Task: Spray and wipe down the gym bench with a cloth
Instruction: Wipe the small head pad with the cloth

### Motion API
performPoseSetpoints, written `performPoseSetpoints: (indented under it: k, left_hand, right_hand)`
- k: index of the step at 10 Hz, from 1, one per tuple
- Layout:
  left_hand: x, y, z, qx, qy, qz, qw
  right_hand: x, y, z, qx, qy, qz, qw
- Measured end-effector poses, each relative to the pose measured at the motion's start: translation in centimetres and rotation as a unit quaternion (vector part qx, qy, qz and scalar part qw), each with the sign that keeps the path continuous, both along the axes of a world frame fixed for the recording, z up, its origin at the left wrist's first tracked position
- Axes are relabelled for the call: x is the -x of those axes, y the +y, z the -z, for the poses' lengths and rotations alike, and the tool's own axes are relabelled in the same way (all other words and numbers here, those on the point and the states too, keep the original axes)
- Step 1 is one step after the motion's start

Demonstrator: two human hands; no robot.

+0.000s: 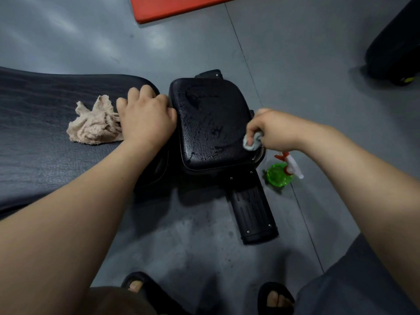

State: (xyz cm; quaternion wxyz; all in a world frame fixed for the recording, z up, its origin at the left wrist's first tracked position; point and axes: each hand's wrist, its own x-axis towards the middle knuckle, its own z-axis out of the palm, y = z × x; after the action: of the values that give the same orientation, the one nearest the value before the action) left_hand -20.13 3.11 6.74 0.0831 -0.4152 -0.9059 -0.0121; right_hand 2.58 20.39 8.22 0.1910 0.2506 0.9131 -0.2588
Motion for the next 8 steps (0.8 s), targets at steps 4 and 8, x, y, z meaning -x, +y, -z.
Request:
performPoseSetpoints:
  k: [4, 8]
  left_hand:
    - [-1.7, 0.5, -0.4, 0.006, -0.032, -0.018, 0.999]
    - [-2.2, 0.1, -0.5, 0.021, -0.051, -0.014, 0.998]
  right_hand:
    - [-2.7, -4.2, 4.4, 0.143, -0.275, 0.061, 0.949]
    - [-4.2, -2.5, 6.5, 0.066, -0.289, 0.066, 0.953]
